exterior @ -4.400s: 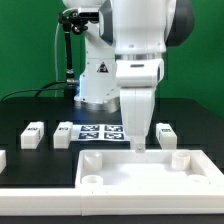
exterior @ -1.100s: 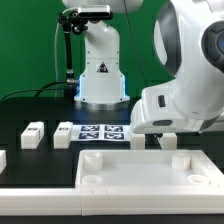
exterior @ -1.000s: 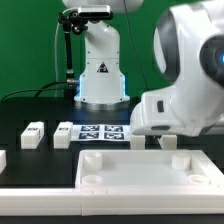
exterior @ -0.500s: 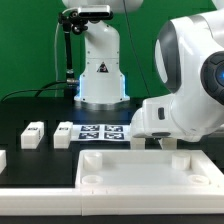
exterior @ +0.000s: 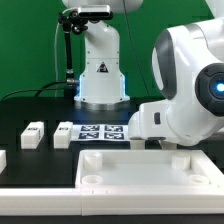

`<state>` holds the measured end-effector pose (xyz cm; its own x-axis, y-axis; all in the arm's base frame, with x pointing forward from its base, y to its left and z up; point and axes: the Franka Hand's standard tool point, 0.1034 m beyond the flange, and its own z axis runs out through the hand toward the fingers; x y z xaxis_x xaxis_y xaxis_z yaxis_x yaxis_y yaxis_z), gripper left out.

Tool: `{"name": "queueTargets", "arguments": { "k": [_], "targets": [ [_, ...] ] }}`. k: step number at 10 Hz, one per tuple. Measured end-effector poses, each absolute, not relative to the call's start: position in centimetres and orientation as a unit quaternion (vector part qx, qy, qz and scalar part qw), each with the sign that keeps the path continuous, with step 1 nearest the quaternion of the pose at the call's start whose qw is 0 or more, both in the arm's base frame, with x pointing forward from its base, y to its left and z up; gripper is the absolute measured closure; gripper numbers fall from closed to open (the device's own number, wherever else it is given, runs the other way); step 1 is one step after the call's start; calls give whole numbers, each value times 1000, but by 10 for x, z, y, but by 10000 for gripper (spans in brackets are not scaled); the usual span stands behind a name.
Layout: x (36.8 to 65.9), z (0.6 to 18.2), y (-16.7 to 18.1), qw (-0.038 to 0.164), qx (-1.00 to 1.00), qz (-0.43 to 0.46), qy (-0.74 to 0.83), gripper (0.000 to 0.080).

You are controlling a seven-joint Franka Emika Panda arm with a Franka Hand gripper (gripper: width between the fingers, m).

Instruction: Assemble desk

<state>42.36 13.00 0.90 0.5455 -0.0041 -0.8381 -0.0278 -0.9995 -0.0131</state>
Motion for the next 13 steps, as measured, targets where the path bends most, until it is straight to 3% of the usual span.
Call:
{"name": "queueTargets", "arguments": {
  "k": [1, 3, 9, 11, 13],
  "targets": [
    [424, 9, 130, 12, -879, 477, 9, 273],
    [424, 9, 130, 13, -879, 477, 9, 512],
    [426, 14, 130, 15, -877, 480, 10, 512],
    [455, 48, 125, 22, -885, 464, 14, 511],
    [472, 95, 119, 36, -902, 430, -9, 511]
  ]
}}
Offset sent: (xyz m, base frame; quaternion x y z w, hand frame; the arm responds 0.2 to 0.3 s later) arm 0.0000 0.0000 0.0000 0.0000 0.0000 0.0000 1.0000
